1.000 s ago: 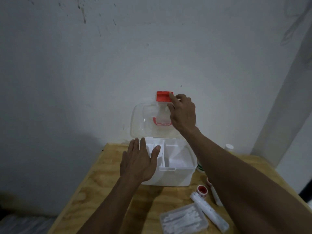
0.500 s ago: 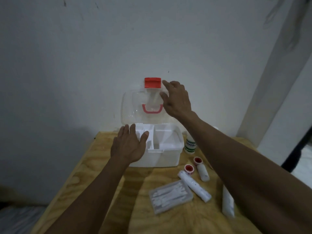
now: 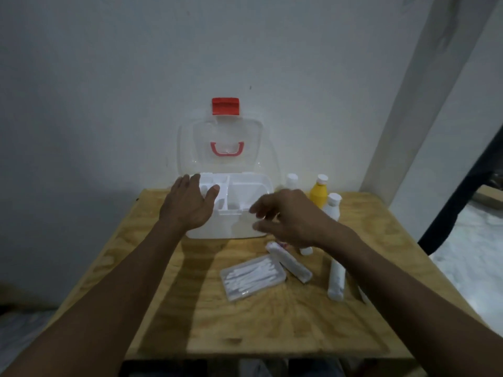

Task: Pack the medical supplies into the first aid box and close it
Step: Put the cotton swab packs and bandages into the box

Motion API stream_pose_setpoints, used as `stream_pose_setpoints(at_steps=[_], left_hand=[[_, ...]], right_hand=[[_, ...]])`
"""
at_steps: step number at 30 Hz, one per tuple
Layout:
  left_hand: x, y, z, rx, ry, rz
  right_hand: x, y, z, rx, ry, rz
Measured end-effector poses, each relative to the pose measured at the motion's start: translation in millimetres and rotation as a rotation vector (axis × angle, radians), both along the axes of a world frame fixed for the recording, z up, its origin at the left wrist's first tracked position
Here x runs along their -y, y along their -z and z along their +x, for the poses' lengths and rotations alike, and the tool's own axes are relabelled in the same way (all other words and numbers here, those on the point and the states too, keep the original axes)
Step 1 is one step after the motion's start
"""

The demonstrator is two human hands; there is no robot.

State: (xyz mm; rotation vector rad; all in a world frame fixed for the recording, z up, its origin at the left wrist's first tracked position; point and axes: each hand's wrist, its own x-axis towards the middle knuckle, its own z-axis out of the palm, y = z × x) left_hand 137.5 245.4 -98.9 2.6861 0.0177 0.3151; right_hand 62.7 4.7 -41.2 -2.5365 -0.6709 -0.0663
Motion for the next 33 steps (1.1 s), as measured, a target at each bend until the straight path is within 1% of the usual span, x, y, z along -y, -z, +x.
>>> stream_pose_setpoints(at_steps=[3,5,13,18,20,23,26,28,30,33], left_hand=[[0,-1,-1,-0.013,0.011,-0.008],[1,-2,-2,-0.015,0.022,0.001],[3,-2,-3,0.002,0.010,0.020],[2,-1,-2,0.013,0.011,0.015],[1,-1,-2,0.016,0.010,0.010],[1,1,-1,0.028,0.008,0.031],[1,1,-1,0.047,0.010,0.031],[2,2,0,0.047,0.010,0.039],[2,2,0,0.042,0.003,0.049],[4,0,-3,0.040,-0.004,0.059]], right_hand=[[-3,23,-13,-0.198,-0.147,-0.149],[-8,34,-13,-0.249,-0.199,-0.214],[-27,54,-2,-0.285,-0.319,-0.302],[-29,60,-6,-0.174,-0.299,-0.319],[-28,53,-13,-0.136,-0.265,-0.267],[-21,22,-20,-0.088,-0.161,-0.051],[-19,-11,-6,0.087,0.042,0.173],[-24,-26,14,0.154,0.174,0.281],[-32,-36,36,0.150,0.272,0.365],[-44,-39,60,0.102,0.362,0.379]])
